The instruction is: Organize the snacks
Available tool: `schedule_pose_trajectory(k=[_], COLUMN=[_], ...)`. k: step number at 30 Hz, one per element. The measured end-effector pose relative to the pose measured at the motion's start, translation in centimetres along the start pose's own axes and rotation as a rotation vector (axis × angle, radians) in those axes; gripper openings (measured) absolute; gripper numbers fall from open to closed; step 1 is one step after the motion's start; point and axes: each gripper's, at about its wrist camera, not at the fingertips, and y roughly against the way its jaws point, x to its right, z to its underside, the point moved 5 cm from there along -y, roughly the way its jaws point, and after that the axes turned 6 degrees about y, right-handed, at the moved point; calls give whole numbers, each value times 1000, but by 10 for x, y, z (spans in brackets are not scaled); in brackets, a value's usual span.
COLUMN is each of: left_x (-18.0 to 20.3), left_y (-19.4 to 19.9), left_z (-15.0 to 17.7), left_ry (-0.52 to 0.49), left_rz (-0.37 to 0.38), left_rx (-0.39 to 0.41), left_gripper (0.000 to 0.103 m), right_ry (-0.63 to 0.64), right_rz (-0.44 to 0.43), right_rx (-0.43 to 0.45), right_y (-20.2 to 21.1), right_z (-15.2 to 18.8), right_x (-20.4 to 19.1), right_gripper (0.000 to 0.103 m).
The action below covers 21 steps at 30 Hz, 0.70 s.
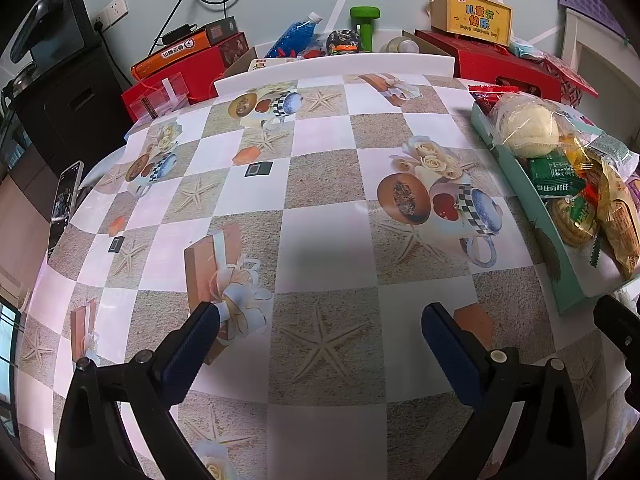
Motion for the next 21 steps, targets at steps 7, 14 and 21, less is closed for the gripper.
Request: schedule_pose_trajectory(k=[7, 14, 21], left_x=[0, 0, -1], left_y=[0, 0, -1], left_z=[0, 0, 1], left_ry=[-1, -2, 0], left_rz=[0, -1, -3], left_rx=[0, 1, 1], left_gripper=[101, 101, 101], right_ry=[-3, -3, -4], right_rz=[2, 2, 1], right_rx=[-3, -6, -9], right_y=[-1, -1, -2], right_z=[1, 1, 1], right_x=[-1, 0, 0], right_gripper=[103, 103, 103])
